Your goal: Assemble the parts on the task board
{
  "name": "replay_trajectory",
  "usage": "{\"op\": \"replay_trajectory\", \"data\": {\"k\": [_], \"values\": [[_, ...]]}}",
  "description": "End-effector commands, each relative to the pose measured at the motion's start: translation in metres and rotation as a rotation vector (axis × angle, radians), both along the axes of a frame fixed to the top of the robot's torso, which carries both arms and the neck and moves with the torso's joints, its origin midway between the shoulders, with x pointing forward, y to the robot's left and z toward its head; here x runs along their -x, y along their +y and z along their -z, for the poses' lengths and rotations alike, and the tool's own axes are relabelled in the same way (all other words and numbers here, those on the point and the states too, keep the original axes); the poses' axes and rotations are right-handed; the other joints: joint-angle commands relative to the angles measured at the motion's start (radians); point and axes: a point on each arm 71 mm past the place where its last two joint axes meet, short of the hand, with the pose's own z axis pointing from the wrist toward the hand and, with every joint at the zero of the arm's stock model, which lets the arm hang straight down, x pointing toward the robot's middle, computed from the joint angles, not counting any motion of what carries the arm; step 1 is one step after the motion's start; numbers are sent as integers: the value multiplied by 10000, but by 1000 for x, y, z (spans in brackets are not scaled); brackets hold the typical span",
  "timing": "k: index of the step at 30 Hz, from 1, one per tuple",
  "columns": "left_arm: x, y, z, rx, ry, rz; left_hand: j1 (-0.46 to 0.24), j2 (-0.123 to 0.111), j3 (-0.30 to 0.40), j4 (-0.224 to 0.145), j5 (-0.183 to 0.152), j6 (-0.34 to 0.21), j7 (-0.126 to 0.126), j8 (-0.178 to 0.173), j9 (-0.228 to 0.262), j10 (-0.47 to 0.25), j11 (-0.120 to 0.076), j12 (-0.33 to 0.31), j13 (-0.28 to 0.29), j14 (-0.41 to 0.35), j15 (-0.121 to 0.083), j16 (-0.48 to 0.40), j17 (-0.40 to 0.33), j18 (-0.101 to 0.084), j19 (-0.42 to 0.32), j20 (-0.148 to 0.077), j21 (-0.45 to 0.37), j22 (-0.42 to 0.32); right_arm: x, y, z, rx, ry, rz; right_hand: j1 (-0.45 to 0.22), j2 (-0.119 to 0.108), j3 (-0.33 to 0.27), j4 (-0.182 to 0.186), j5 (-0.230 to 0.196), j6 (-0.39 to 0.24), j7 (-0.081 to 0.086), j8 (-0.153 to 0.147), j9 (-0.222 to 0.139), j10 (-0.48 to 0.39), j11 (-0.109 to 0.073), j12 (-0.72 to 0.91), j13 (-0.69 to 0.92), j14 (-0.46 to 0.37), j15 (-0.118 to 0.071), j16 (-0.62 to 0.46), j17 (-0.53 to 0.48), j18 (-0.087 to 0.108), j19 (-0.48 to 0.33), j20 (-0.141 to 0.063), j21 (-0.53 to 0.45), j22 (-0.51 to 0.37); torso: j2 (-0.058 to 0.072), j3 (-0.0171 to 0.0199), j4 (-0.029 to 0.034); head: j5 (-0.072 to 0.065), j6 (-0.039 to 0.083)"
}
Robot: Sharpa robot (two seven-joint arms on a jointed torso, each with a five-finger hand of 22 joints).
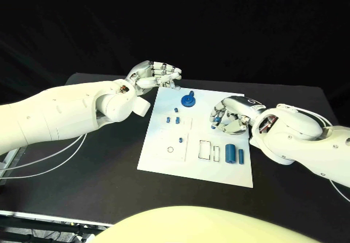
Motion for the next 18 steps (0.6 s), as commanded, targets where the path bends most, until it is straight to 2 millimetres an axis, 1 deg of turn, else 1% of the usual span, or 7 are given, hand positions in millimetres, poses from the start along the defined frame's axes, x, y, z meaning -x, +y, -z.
{"op": "replay_trajectory", "data": {"k": [1,6,8,12,14,18], "values": [[0,-3,-1,70,-63,156,-20,66,32,38,22,-72,187,4,-7,-30,32,49,-11,-80,6,28,-15,45,43,-3,-46,-8,5,11,-2,-160,-42,-399,105,192,374,-312,12,0,-3,61,20,574,-561,24,20,208,-72,62,30,-156,78,-26,27,217,10,8,2,15,2],[0,-4,-1,83,-65,188,-20,66,32,38,22,-72,187,4,-7,-30,32,49,-11,-80,6,28,-15,45,43,-3,-46,-8,13,34,-1,-359,-45,-991,111,189,402,-327,12,-9,2,69,31,578,-561,27,26,207,-74,60,26,-160,83,-29,50,232,1,5,-2,66,2],[0,-5,-1,88,-66,201,-20,66,32,38,22,-72,187,4,-7,-30,32,49,-11,-80,6,28,-15,45,43,-3,-46,-8,15,40,-1,-395,-34,-1130,114,187,415,-335,12,-14,4,73,36,578,-560,28,28,208,-74,61,28,-157,77,-30,35,230,-1,5,-3,90,2],[0,-7,-1,101,-66,249,-20,66,32,38,22,-72,187,4,-7,-30,32,49,-11,-80,6,28,-15,45,43,-3,-46,-8,22,61,4,-522,28,-1634,115,186,420,-338,12,-16,6,74,38,578,-559,28,29,207,-74,59,24,-153,70,-31,15,223,10,16,18,142,2],[-1,-8,-1,106,-67,272,-20,66,32,38,22,-72,187,4,-7,-30,32,49,-11,-80,6,28,-15,45,43,-3,-46,-8,26,72,7,-585,83,-1871,118,185,432,-345,12,-21,9,77,43,576,-557,27,30,205,-74,55,16,-149,62,-32,-8,217,7,17,28,191,2],[-1,-10,-1,115,-67,307,-20,66,32,38,22,-72,187,4,-7,-30,32,49,-11,-80,6,28,-15,45,43,-3,-46,-8,34,90,14,-687,211,-2254,122,186,449,-356,11,-30,16,80,49,572,-553,25,32,200,-74,40,-10,-144,49,-33,-40,208,5,0,27,301,2]]}}
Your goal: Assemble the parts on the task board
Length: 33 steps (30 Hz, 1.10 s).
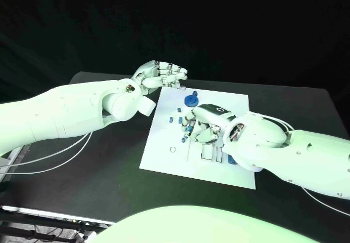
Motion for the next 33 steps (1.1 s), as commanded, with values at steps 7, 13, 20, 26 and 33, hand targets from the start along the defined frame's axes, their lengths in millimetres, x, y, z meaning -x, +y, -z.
{"op": "replay_trajectory", "data": {"k": [7,13,20,26,33], "values": [[0,-6,-1,82,-66,253,-20,66,32,38,22,-72,187,4,-7,-30,32,49,-12,-80,6,28,-16,45,43,-3,-46,-10,16,30,12,-172,157,-928,124,190,441,-390,62,-36,21,40,19,551,-565,38,10,196,-73,32,-33,-140,5,2,-63,206,22,-16,-6,230,2],[0,-6,-1,75,-71,271,-20,66,32,38,22,-72,187,4,-7,-30,32,49,-12,-80,6,28,-16,45,43,-3,-46,-10,18,37,21,-52,278,-989,127,193,457,-400,61,-45,27,43,26,547,-562,37,12,195,-71,31,-34,-141,4,2,-61,211,6,-25,-9,349,2],[0,-7,-1,72,-74,280,-20,66,32,38,22,-72,187,4,-7,-30,32,49,-12,-80,6,28,-16,45,43,-3,-46,-10,18,42,31,54,393,-958,129,196,470,-409,61,-53,33,45,31,544,-558,35,14,190,-69,19,-56,-138,-4,2,-81,207,11,-10,0,430,2],[0,-7,-1,74,-69,298,-20,66,32,38,22,-72,187,4,-7,-30,32,49,-12,-80,6,28,-16,45,43,-3,-46,-10,16,44,35,186,389,-889,131,197,477,-414,60,-57,35,46,33,542,-556,34,15,191,-68,22,-50,-138,-5,2,-81,209,12,-7,-11,473,2],[0,-7,-1,66,-63,287,-20,66,32,38,22,-72,187,4,-7,-30,32,49,-12,-80,6,28,-16,45,43,-3,-46,-10,15,43,38,389,476,-895,132,201,489,-422,60,-63,39,49,38,540,-554,34,18,190,-66,19,-54,-139,-3,2,-74,215,11,-3,-31,503,2]]}}
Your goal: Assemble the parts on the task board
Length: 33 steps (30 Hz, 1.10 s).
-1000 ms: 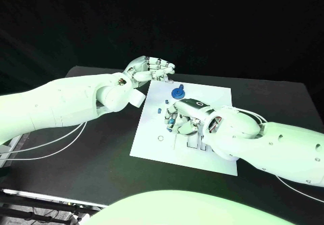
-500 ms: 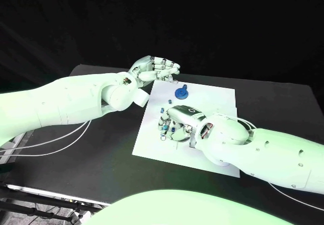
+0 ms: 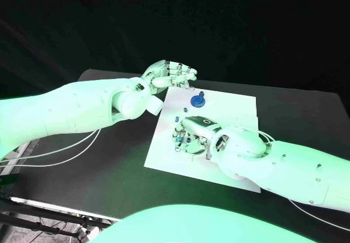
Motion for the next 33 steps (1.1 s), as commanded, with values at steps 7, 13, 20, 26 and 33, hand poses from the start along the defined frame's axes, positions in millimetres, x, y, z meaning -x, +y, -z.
{"op": "replay_trajectory", "data": {"k": [7,13,20,26,33], "values": [[1,-3,-1,63,-50,211,-27,74,36,42,19,-75,188,9,-8,-35,33,59,-15,-83,6,37,-35,45,68,-3,-78,-34,4,1,5,516,176,-365,130,202,496,-423,27,-62,39,67,17,503,-589,31,11,190,-65,22,-1,-137,-9,2,-44,205,-4,9,0,11,2],[1,-3,-1,60,-46,220,-27,74,36,42,19,-75,188,9,-8,-35,33,59,-15,-83,6,37,-35,45,68,-3,-78,-34,2,1,7,618,220,-337,130,205,503,-428,27,-65,41,70,21,503,-587,31,13,192,-63,28,10,-137,-9,2,-42,208,1,1,2,25,2],[1,-3,-1,54,-45,228,-27,74,36,42,19,-75,188,9,-8,-35,33,59,-15,-83,6,37,-35,45,68,-3,-78,-34,2,3,8,636,253,-345,130,205,503,-428,27,-65,41,70,21,503,-587,31,13,192,-63,28,10,-137,-9,2,-42,208,7,2,0,24,2],[1,-3,-1,50,-44,236,-27,74,36,42,19,-75,188,9,-8,-35,33,59,-15,-83,6,37,-35,45,68,-3,-78,-34,1,3,10,665,155,-183,126,207,514,-436,24,-70,45,76,29,504,-583,32,17,191,-61,27,10,-140,-7,3,-31,218,4,1,4,16,2],[1,-3,-1,44,-41,236,-27,74,36,42,19,-75,188,9,-8,-35,33,59,-15,-83,6,37,-35,45,68,-3,-78,-34,-2,3,12,817,-35,30,53,102,369,-464,-693,-45,51,142,87,536,-606,54,36,195,-54,41,32,-148,-5,5,-4,238,-3,-3,-4,20,2]]}}
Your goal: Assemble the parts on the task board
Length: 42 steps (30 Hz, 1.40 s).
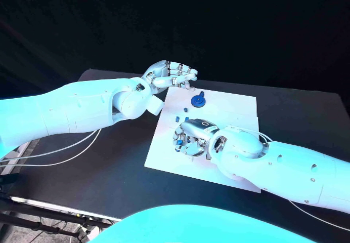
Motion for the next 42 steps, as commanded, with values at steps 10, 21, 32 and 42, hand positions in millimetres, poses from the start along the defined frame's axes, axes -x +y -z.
{"op": "replay_trajectory", "data": {"k": [10,21,32,42], "values": [[1,-2,-1,58,-35,221,-38,74,33,46,17,-78,189,13,-9,-40,34,64,-18,-84,7,44,-21,43,82,-3,-53,-24,2,2,3,595,-257,-88,60,145,380,-465,-110,-3,13,69,62,548,-583,51,20,192,-64,37,1,-145,-15,5,-26,244,-4,0,-2,-21,2],[1,-2,-1,48,-32,216,-38,74,33,46,17,-78,189,13,-9,-40,34,64,-18,-84,7,44,-21,43,82,-3,-53,-24,5,0,2,240,-44,-258,-640,-319,-560,-357,84,-529,59,-94,117,342,-526,87,146,148,0,-59,-134,-99,-146,78,-388,155,-16,-1,-6,-8,2],[1,-1,-1,28,-2,210,-52,77,29,50,16,-80,190,15,-10,-43,35,69,-20,-85,8,49,-29,43,93,-3,-68,-34,4,-5,-2,-303,-269,-31,-697,-604,-883,-365,72,-747,121,-312,23,40,-452,118,230,156,52,-35,-80,-53,-238,116,-740,36,-6,5,-10,-23,2],[1,0,-1,17,30,230,-52,77,29,50,16,-80,190,15,-10,-43,35,69,-20,-85,8,49,-29,43,93,-3,-68,-34,2,-7,-5,-697,-506,204,-588,-790,-1253,-345,111,-1553,364,-744,-240,-1639,-129,372,337,-395,355,-660,-1088,194,-985,377,-2557,-590,-9,1,0,-47,2]]}}
